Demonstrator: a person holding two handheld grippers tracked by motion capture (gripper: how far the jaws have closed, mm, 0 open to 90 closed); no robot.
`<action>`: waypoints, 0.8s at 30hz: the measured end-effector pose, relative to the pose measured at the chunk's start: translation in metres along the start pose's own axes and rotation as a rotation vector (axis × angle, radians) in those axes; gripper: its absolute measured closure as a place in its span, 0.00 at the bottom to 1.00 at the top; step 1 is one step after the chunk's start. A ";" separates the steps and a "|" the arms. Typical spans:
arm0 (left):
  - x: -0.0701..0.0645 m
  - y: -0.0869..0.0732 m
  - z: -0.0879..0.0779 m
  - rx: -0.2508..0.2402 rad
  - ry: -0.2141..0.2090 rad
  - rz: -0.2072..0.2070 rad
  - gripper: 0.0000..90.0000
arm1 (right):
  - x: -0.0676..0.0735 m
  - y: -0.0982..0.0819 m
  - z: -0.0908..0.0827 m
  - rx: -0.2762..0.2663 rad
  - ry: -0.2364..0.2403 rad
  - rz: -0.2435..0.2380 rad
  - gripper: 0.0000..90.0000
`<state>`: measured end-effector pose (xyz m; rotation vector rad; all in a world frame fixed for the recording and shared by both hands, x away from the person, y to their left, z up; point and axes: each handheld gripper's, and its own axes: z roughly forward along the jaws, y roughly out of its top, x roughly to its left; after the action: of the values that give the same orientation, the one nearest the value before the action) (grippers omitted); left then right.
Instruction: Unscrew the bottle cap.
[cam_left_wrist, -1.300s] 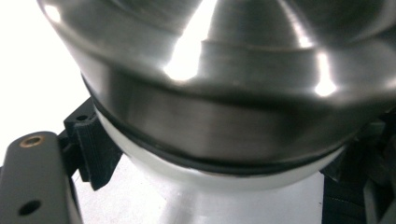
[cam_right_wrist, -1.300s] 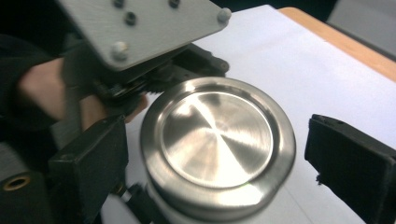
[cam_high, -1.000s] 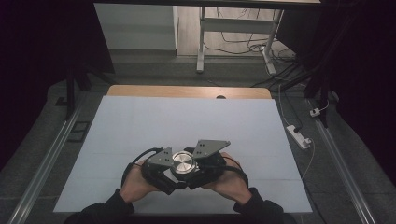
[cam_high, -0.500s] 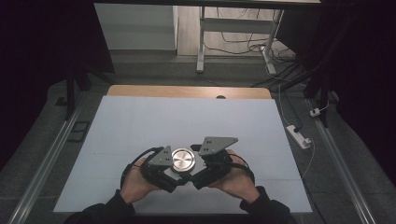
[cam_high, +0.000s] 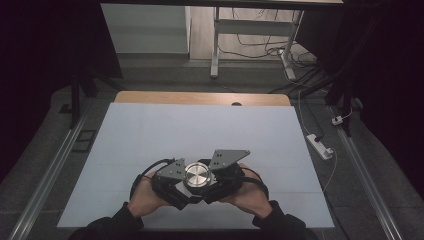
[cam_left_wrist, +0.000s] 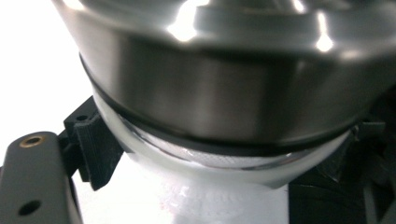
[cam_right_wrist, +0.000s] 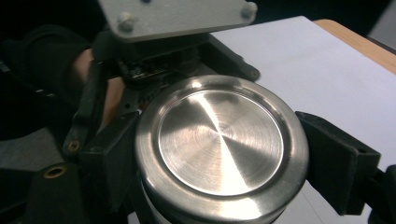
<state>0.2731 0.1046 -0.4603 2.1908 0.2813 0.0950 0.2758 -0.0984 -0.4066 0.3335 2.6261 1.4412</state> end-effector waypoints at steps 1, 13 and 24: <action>0.000 0.000 0.000 -0.001 -0.012 0.002 0.17 | -0.001 -0.001 0.000 -0.003 0.024 -0.009 0.20; 0.005 -0.003 -0.005 -0.021 -0.145 0.062 0.17 | -0.002 -0.003 -0.002 -0.042 0.121 -0.046 0.20; 0.004 -0.005 -0.005 -0.045 -0.214 0.118 0.17 | -0.003 -0.005 -0.003 -0.067 0.251 -0.091 0.19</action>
<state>0.2757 0.1121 -0.4616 2.1503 0.0288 -0.0674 0.2775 -0.1042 -0.4088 0.0262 2.7320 1.6319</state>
